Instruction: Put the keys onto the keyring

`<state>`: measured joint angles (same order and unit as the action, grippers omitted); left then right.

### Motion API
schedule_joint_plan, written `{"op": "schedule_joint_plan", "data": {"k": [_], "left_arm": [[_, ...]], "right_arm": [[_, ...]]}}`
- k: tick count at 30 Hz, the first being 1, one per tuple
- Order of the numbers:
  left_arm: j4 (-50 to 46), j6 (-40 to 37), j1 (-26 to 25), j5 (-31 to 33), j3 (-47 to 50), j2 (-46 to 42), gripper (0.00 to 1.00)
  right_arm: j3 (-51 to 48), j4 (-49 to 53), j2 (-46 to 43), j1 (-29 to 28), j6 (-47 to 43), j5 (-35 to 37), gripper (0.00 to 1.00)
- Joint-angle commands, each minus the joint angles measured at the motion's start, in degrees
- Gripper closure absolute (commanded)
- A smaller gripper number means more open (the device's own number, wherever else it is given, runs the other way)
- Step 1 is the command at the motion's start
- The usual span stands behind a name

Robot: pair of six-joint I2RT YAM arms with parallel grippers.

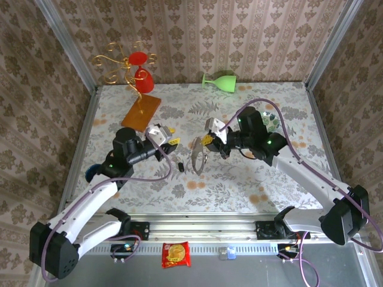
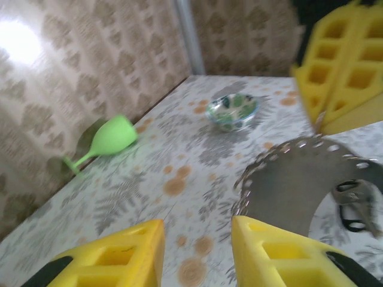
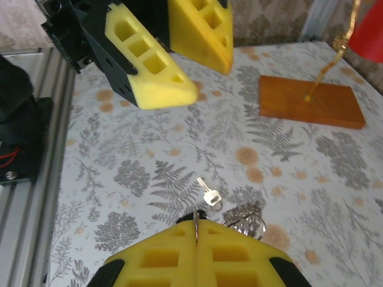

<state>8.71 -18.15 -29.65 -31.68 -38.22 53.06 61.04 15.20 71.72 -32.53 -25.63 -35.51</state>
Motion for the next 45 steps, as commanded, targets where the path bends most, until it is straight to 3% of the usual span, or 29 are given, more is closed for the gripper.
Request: {"op": "schedule_joint_plan", "data": {"k": [1, 4, 13, 30, 36, 38, 42, 45], "left_arm": [[2.3, -3.5, -0.8, -12.5, 1.3, -1.4, 0.71], [2.4, -4.1, -2.3, -15.4, 2.4, -1.0, 0.76], [3.5, -4.0, -5.4, -18.3, 4.7, 1.4, 0.75], [2.0, -5.3, -6.3, -9.9, 5.6, 1.8, 0.74], [1.8, -5.0, -6.4, -10.6, 5.7, 2.3, 0.74], [1.8, -4.7, -6.5, -11.6, 5.6, 2.7, 0.77], [1.6, -4.7, -6.6, -12.7, 5.3, 3.4, 0.98], [1.9, -4.9, -6.6, -12.7, 5.5, 3.3, 1.0]], "right_arm": [[1.4, -3.2, 0.4, -1.8, -3.2, -4.5, 1.0], [1.8, -3.0, 1.2, -3.3, -4.3, -4.0, 1.0], [2.6, -2.2, 3.1, -6.6, -6.3, -3.1, 1.0], [4.6, 1.2, 5.7, -8.3, -8.7, -2.9, 1.0], [4.3, 1.1, 5.9, -8.8, -8.8, -2.4, 1.0], [4.3, 0.6, 6.1, -9.2, -8.5, -2.9, 1.0], [3.8, -1.0, 6.5, -9.7, -7.1, -4.0, 1.0], [3.2, -1.9, 6.6, -9.7, -6.3, -4.7, 1.0]]}}
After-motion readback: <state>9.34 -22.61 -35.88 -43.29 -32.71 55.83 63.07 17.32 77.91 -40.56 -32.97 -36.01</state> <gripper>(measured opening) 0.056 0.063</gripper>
